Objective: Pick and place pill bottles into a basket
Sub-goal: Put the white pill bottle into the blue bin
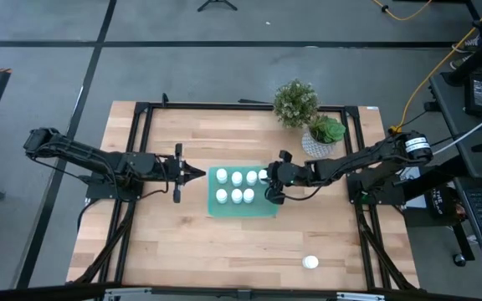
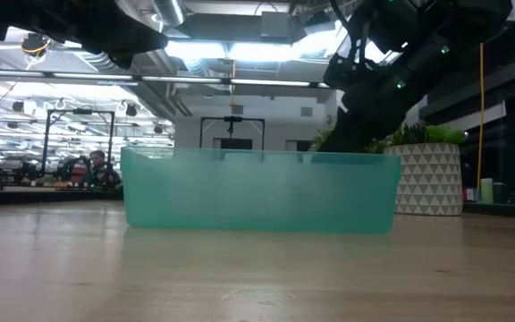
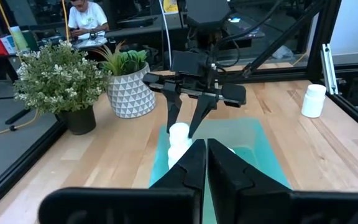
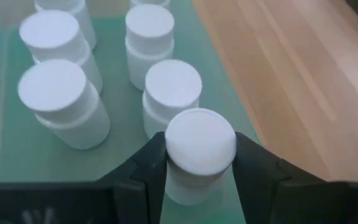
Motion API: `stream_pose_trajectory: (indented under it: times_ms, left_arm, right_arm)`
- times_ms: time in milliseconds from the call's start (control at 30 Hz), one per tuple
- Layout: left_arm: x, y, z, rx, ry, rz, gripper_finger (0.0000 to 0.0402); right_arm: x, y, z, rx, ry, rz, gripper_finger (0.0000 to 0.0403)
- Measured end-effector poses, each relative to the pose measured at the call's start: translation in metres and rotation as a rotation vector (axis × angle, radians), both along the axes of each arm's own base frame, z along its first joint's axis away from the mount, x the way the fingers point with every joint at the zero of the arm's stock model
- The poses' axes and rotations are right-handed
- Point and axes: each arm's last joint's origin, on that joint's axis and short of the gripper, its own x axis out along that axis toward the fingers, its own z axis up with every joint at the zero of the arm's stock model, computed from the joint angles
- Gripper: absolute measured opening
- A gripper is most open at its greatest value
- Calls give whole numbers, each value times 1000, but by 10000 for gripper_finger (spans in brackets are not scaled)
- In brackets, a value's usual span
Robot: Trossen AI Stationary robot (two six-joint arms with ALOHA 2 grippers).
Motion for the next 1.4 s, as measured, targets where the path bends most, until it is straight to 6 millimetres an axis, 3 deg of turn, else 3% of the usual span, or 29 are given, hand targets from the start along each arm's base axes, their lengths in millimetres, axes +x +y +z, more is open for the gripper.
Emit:
stream_pose_trajectory:
  times_ms: [467,800,1400]
  left_arm:
    - [0,0,0,0,0,0,3]
    - [0,0,0,-5,0,1,12]
    - [0,0,0,-7,-1,2,5]
  right_arm:
    - [0,0,-2,2,10,0,145]
    - [0,0,-2,7,5,-1,203]
    - [-3,0,13,4,-43,5,208]
